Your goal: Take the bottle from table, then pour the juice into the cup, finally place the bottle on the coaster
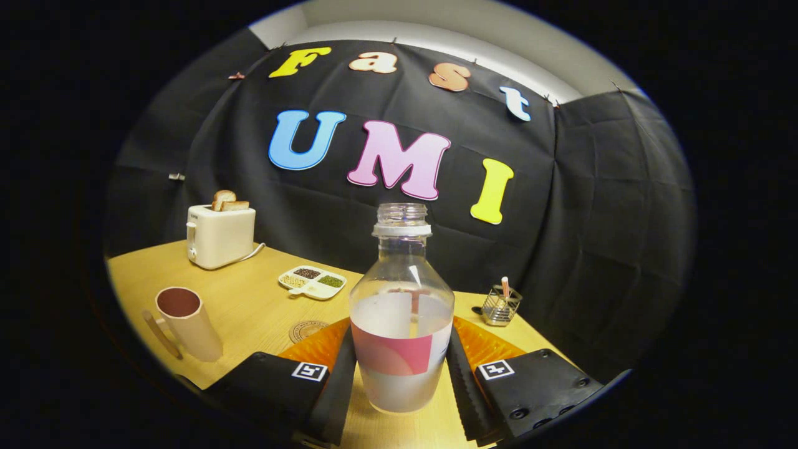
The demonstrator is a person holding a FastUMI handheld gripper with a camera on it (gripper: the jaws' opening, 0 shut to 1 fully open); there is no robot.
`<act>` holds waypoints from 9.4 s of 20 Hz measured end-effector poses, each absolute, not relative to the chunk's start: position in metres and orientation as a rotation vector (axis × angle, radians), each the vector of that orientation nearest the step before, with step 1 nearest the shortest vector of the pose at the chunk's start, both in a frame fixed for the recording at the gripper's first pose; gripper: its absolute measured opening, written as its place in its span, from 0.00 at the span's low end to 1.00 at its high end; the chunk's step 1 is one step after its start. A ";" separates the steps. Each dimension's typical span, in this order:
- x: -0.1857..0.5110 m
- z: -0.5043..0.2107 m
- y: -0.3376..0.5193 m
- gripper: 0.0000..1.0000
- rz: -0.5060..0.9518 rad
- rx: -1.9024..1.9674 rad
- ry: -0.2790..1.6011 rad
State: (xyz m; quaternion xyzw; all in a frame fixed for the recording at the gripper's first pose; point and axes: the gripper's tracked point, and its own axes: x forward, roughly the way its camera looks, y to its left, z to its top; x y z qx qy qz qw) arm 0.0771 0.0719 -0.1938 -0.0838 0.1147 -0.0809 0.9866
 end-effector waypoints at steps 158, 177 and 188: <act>0.137 -0.212 0.262 0.70 0.454 -2.095 -0.146; 0.143 -0.196 0.290 0.70 0.492 -2.296 -0.415; 0.141 -0.196 0.295 0.70 0.514 -2.288 -0.447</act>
